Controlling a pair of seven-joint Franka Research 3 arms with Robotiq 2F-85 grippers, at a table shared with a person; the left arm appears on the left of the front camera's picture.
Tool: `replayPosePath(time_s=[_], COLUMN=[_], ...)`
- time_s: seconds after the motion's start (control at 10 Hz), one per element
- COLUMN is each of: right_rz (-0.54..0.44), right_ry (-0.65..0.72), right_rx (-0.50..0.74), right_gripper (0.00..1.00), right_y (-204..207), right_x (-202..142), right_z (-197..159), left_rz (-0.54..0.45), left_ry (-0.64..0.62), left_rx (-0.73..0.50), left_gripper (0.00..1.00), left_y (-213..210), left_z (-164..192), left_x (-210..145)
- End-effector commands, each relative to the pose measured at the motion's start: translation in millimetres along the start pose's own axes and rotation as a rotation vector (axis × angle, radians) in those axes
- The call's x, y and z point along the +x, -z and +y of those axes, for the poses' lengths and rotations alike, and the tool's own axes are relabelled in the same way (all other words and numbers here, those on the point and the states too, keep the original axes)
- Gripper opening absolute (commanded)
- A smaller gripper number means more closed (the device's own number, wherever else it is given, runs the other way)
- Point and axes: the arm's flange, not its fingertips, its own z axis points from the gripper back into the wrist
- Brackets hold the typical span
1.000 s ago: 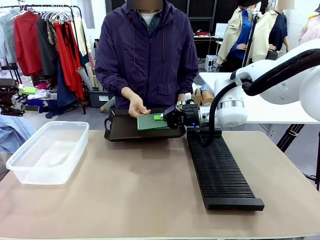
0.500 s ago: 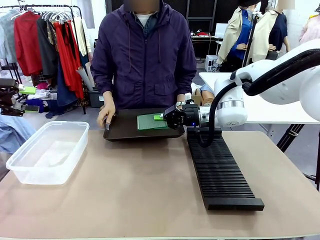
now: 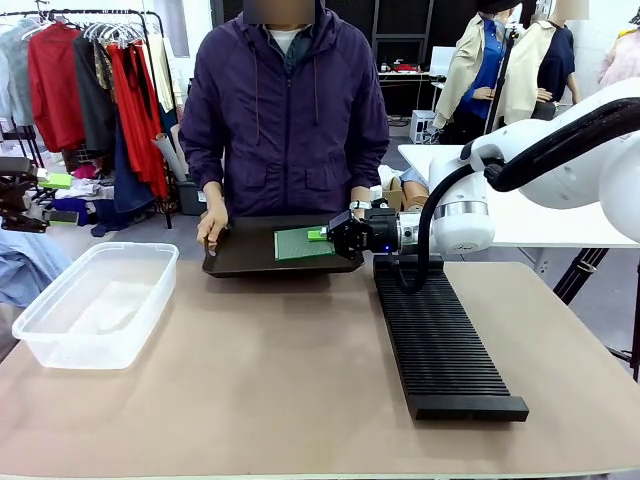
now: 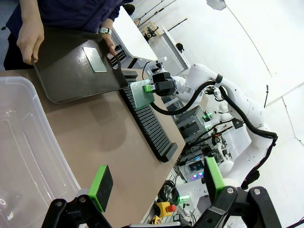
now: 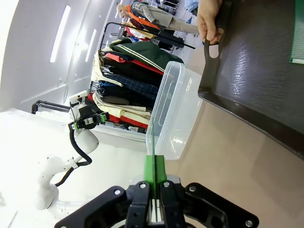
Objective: Sort PCBs into racks and boxes based on the side picked up.
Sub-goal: If the short side of the Blank PCB is picked up, insert it into the PCB Rack ; if the long side is picked up, place it in the Organizing box.
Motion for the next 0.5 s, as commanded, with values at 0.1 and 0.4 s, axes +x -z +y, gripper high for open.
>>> replayPosePath(time_s=[0.1,0.4], right_rz=[-0.014,-0.014], right_ry=[-0.011,-0.011], right_rx=[-0.004,-0.004], right_gripper=[0.0,0.0], right_y=[2.0,2.0], right_x=[-1.1,-1.1], right_z=[-0.3,-0.3], left_rz=[0.001,0.001], left_ry=[-0.003,-0.003], left_rx=[-0.007,-0.007], left_gripper=[1.0,1.0], left_y=[-1.2,-1.2], left_z=[-2.4,-2.4], left_x=[-0.3,-0.3])
